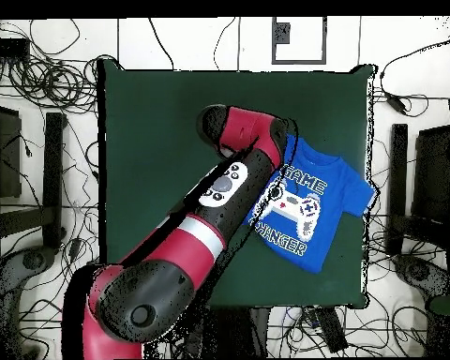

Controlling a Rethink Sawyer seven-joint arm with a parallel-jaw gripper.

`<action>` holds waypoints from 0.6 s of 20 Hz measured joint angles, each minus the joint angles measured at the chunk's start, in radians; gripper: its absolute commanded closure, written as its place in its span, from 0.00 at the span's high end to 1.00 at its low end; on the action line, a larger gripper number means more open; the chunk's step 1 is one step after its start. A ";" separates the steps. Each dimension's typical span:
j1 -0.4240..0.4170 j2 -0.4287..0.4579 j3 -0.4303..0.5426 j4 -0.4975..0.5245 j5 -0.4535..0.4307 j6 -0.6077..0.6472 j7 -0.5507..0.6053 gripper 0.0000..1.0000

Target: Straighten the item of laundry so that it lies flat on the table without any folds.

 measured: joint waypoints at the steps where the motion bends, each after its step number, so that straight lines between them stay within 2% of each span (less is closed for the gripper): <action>1: 0.000 0.002 -0.002 -0.003 0.000 0.003 0.003 1.00; 12: 0.000 0.013 -0.014 -0.033 -0.001 0.041 0.093 1.00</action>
